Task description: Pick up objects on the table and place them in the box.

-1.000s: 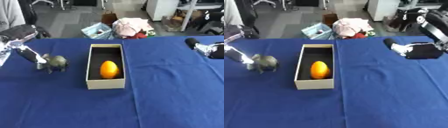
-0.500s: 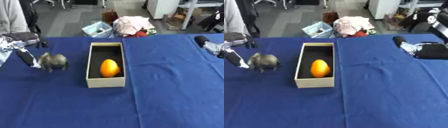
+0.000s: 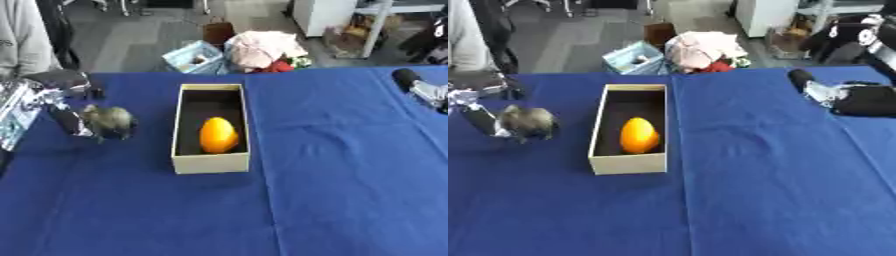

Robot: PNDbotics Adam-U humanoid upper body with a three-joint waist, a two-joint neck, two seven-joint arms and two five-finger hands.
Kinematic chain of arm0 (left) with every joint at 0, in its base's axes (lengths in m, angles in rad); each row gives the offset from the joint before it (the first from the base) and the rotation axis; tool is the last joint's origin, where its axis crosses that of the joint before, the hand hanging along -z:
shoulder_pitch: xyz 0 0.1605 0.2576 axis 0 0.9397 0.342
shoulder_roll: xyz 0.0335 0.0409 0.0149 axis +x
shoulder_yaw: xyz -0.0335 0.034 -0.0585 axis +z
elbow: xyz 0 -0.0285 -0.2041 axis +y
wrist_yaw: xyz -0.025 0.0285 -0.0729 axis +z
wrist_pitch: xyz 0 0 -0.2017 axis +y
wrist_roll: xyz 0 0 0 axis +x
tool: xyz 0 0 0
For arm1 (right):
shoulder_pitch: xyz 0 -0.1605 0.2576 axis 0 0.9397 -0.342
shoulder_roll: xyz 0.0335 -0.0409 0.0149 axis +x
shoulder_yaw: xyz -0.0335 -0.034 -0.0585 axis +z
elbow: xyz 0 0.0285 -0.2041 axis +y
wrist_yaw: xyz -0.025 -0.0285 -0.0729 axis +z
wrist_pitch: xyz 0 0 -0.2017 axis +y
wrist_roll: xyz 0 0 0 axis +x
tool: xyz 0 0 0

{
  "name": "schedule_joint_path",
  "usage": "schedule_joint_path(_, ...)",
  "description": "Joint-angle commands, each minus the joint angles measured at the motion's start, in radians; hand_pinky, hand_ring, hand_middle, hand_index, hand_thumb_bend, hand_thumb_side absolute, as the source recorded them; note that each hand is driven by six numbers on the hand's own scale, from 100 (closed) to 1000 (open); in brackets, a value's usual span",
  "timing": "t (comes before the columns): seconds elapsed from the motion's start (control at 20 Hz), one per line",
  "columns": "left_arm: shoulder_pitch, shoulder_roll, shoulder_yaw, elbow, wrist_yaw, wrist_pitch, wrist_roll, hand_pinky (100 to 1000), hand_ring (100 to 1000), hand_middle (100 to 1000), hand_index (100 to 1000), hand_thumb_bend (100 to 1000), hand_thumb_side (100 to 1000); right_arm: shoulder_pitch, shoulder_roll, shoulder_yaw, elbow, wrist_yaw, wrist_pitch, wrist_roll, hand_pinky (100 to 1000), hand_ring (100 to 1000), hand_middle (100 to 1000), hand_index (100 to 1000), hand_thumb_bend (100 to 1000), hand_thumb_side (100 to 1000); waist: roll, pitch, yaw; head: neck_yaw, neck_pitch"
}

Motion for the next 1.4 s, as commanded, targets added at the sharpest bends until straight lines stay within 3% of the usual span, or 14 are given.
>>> schedule_joint_path(0.05,-0.030,-0.006,0.013,0.021,-0.046,0.009,0.034,699,665,657,785,572,207,-0.010,-0.020,-0.012,-0.014,-0.006,0.000,0.004,708,585,586,735,276,673,-0.001,-0.010,-0.004,0.005,0.005)
schedule_joint_path(0.25,-0.036,-0.026,0.018,0.048,-0.093,0.017,0.074,696,660,651,781,553,193,-0.010,-0.017,-0.012,-0.015,-0.008,0.000,0.006,708,585,586,735,275,673,-0.002,-0.009,-0.008,0.007,0.005)
schedule_joint_path(0.3,-0.037,-0.028,0.018,0.052,-0.098,0.016,0.080,673,624,613,749,497,151,-0.010,-0.017,-0.012,-0.015,-0.008,0.000,0.007,708,585,585,735,273,674,-0.002,-0.009,-0.009,0.007,0.005)
schedule_joint_path(0.45,-0.042,-0.043,0.022,0.061,-0.136,0.042,0.117,628,571,563,712,456,123,-0.009,-0.013,-0.009,-0.014,-0.009,-0.001,0.010,708,584,585,735,273,675,-0.003,-0.009,-0.014,0.010,0.004)
schedule_joint_path(0.55,-0.041,-0.051,0.024,0.067,-0.163,0.052,0.148,575,516,509,667,392,103,-0.009,-0.012,-0.009,-0.014,-0.010,-0.001,0.012,709,585,586,735,272,675,-0.004,-0.009,-0.014,0.010,0.004)
schedule_joint_path(0.6,-0.040,-0.054,0.025,0.069,-0.173,0.055,0.164,522,450,445,605,304,100,-0.009,-0.012,-0.009,-0.014,-0.010,-0.002,0.012,709,585,586,735,271,675,-0.004,-0.009,-0.014,0.010,0.003)
schedule_joint_path(0.8,-0.033,-0.053,0.030,0.070,-0.176,0.060,0.218,426,297,292,467,199,106,-0.007,-0.013,-0.011,-0.012,-0.009,-0.001,0.013,709,585,586,735,270,676,-0.006,-0.009,-0.012,0.011,0.002)
schedule_joint_path(1.4,-0.091,0.041,0.018,-0.138,-0.118,0.030,0.122,405,238,226,405,192,125,0.004,-0.025,-0.011,-0.007,-0.008,-0.003,0.015,709,585,585,734,268,677,0.004,-0.019,0.002,0.004,0.010)
